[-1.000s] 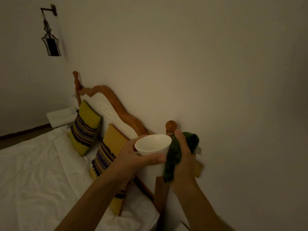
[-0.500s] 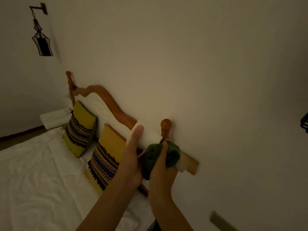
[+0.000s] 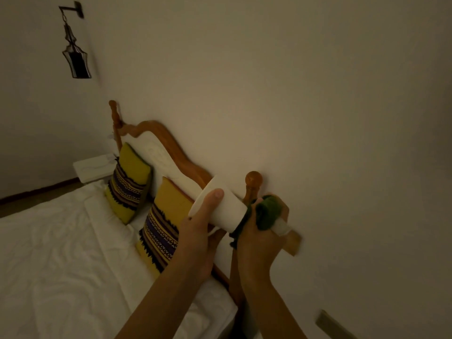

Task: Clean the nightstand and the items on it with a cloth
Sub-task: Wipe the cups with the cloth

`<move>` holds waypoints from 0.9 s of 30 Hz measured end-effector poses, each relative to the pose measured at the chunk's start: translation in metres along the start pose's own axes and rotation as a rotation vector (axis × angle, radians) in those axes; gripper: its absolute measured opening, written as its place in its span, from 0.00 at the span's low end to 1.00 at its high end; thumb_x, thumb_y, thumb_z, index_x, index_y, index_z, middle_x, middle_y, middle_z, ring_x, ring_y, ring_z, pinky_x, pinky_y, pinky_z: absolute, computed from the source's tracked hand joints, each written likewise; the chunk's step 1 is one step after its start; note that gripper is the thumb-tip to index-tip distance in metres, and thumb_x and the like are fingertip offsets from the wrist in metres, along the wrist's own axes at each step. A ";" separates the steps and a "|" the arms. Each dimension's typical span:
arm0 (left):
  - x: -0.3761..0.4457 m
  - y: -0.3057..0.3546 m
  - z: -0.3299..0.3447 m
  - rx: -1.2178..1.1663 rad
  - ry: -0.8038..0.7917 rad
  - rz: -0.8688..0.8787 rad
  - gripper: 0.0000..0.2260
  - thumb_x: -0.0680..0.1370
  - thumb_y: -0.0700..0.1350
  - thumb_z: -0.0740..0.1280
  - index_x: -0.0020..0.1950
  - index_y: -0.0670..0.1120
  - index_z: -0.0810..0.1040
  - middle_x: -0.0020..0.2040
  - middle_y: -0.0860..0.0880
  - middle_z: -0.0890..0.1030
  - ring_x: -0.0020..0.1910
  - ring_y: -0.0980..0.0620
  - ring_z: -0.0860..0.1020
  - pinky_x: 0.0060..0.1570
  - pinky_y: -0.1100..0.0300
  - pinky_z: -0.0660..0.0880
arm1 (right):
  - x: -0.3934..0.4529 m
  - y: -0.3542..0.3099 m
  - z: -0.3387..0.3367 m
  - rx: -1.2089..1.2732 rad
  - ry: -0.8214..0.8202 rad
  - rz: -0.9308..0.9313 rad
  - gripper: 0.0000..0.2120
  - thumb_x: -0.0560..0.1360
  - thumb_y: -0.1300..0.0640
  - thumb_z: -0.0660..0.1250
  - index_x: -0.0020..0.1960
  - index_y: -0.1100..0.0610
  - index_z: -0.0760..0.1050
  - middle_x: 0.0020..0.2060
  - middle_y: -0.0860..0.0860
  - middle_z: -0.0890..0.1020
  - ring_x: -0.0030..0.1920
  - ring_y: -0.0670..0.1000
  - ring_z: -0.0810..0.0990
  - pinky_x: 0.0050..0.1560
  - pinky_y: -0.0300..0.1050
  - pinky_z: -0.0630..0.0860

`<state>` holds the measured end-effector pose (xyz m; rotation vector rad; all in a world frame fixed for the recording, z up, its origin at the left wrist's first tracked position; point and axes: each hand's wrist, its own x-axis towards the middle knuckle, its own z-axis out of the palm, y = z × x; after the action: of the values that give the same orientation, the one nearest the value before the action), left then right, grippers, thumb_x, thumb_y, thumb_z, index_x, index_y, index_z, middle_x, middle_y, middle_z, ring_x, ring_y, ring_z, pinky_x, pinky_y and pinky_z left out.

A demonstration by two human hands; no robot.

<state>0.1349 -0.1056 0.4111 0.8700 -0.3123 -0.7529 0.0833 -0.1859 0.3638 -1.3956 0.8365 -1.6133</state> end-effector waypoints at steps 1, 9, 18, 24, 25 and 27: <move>-0.002 0.001 0.001 0.000 0.021 0.011 0.30 0.59 0.54 0.78 0.60 0.51 0.77 0.56 0.46 0.84 0.55 0.47 0.83 0.46 0.53 0.83 | 0.000 -0.002 0.000 -0.004 0.014 -0.034 0.16 0.74 0.42 0.67 0.60 0.33 0.70 0.49 0.48 0.81 0.48 0.54 0.84 0.43 0.58 0.84; 0.013 0.002 0.005 -0.035 0.085 0.044 0.29 0.57 0.55 0.79 0.57 0.53 0.78 0.51 0.48 0.87 0.52 0.47 0.85 0.48 0.49 0.83 | -0.006 -0.004 -0.001 -0.041 -0.192 0.011 0.27 0.70 0.40 0.66 0.67 0.46 0.70 0.59 0.53 0.81 0.55 0.56 0.83 0.47 0.57 0.85; 0.010 0.000 0.006 0.111 -0.019 0.082 0.34 0.60 0.56 0.80 0.64 0.50 0.77 0.55 0.47 0.85 0.55 0.48 0.84 0.48 0.54 0.82 | 0.003 -0.001 0.009 0.138 -0.003 0.099 0.23 0.69 0.48 0.72 0.63 0.45 0.71 0.49 0.49 0.82 0.48 0.58 0.85 0.36 0.61 0.84; 0.004 -0.013 -0.031 0.224 -0.039 0.065 0.32 0.62 0.57 0.80 0.64 0.50 0.78 0.56 0.48 0.84 0.56 0.48 0.83 0.51 0.49 0.82 | -0.016 0.040 0.025 0.139 -0.074 0.362 0.35 0.67 0.37 0.73 0.68 0.51 0.71 0.55 0.57 0.82 0.51 0.60 0.84 0.41 0.66 0.84; 0.003 -0.016 -0.043 0.244 -0.030 0.069 0.33 0.62 0.57 0.80 0.64 0.51 0.78 0.57 0.48 0.84 0.57 0.48 0.83 0.52 0.48 0.82 | -0.021 0.045 0.028 0.067 -0.103 0.379 0.38 0.66 0.36 0.72 0.71 0.51 0.69 0.58 0.55 0.82 0.54 0.59 0.83 0.46 0.66 0.83; 0.005 -0.018 -0.072 0.268 0.035 0.092 0.34 0.62 0.56 0.81 0.65 0.52 0.77 0.57 0.49 0.84 0.57 0.49 0.83 0.52 0.50 0.82 | -0.036 0.055 0.035 -0.055 -0.158 0.406 0.38 0.68 0.39 0.73 0.73 0.53 0.68 0.61 0.54 0.81 0.58 0.57 0.81 0.57 0.62 0.81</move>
<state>0.1677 -0.0754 0.3521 1.1124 -0.4258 -0.6175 0.1280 -0.1768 0.3050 -1.2731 1.0006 -1.1644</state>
